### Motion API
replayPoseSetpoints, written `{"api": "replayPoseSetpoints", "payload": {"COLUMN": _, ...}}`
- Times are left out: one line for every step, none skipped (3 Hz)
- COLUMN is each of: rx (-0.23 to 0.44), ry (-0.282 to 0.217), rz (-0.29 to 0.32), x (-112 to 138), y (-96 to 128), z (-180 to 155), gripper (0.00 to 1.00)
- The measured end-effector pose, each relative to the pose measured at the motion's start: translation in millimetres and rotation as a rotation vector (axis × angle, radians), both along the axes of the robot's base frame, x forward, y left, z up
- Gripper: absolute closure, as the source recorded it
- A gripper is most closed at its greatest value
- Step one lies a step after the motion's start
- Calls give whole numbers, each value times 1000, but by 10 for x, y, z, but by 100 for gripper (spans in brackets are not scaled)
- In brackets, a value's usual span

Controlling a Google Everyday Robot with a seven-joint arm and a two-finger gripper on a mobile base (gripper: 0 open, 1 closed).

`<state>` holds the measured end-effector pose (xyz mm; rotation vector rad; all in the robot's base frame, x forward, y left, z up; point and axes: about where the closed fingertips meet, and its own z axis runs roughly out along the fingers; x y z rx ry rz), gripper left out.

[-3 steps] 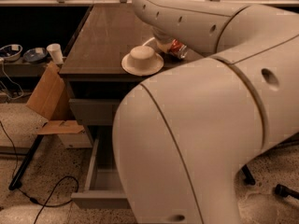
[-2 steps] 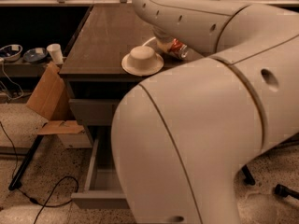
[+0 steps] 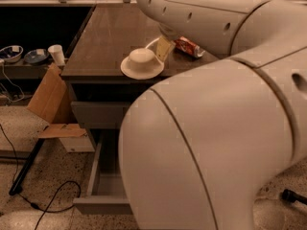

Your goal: Pick coke can from middle drawer and place on counter

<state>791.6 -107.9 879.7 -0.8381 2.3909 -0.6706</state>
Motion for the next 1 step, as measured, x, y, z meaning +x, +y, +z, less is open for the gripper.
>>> {"api": "replayPoseSetpoints", "payload": {"rx": 0, "ry": 0, "rz": 0, "x": 0, "y": 0, "z": 0, "gripper": 0}}
